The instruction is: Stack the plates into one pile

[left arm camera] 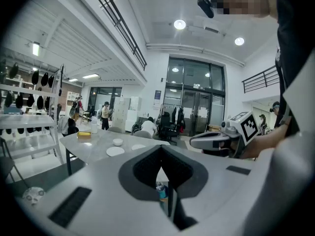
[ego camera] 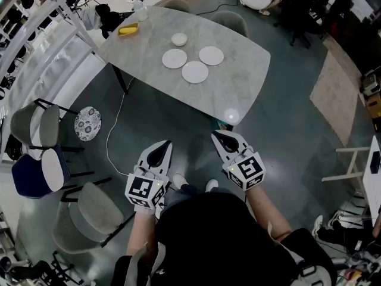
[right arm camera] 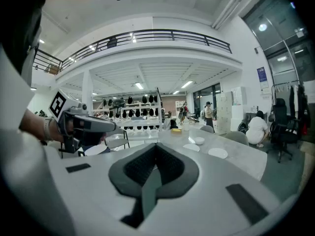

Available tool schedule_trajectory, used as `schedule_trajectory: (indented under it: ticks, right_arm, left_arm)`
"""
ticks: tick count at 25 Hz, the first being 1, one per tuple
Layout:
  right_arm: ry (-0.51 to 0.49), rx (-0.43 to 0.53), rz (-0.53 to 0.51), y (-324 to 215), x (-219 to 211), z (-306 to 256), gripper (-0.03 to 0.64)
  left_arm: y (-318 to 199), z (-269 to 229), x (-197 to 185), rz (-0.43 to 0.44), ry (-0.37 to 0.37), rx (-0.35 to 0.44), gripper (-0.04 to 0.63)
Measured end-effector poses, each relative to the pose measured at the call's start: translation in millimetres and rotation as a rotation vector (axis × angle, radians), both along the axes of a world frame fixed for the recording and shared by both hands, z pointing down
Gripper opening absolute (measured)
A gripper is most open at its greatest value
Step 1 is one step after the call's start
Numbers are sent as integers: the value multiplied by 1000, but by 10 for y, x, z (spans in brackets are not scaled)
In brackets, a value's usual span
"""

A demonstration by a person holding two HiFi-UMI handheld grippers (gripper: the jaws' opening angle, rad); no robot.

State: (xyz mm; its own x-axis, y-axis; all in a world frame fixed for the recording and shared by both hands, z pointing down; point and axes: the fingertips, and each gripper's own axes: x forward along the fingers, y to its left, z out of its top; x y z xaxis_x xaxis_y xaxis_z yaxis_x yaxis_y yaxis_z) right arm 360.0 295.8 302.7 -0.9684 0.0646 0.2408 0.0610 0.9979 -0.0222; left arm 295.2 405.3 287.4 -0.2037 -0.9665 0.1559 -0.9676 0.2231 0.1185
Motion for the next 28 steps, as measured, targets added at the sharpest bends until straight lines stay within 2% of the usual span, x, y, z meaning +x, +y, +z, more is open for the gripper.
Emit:
schedule_trajectory:
  ticks: [9, 16, 22, 28]
  right_arm:
    - [53, 18, -6, 364, -393, 87, 17]
    - [26, -21, 23, 519, -774, 65, 18]
    - [40, -24, 66, 397, -1081, 116, 18]
    - [70, -35, 106, -36, -1415, 233, 18]
  left_arm:
    - [375, 61, -421, -17, 40, 21, 8]
    - [600, 120, -868, -32, 12, 23, 8]
    - [575, 215, -1212, -51, 20, 16, 8]
    - [232, 301, -1603, -64, 33, -5, 8]
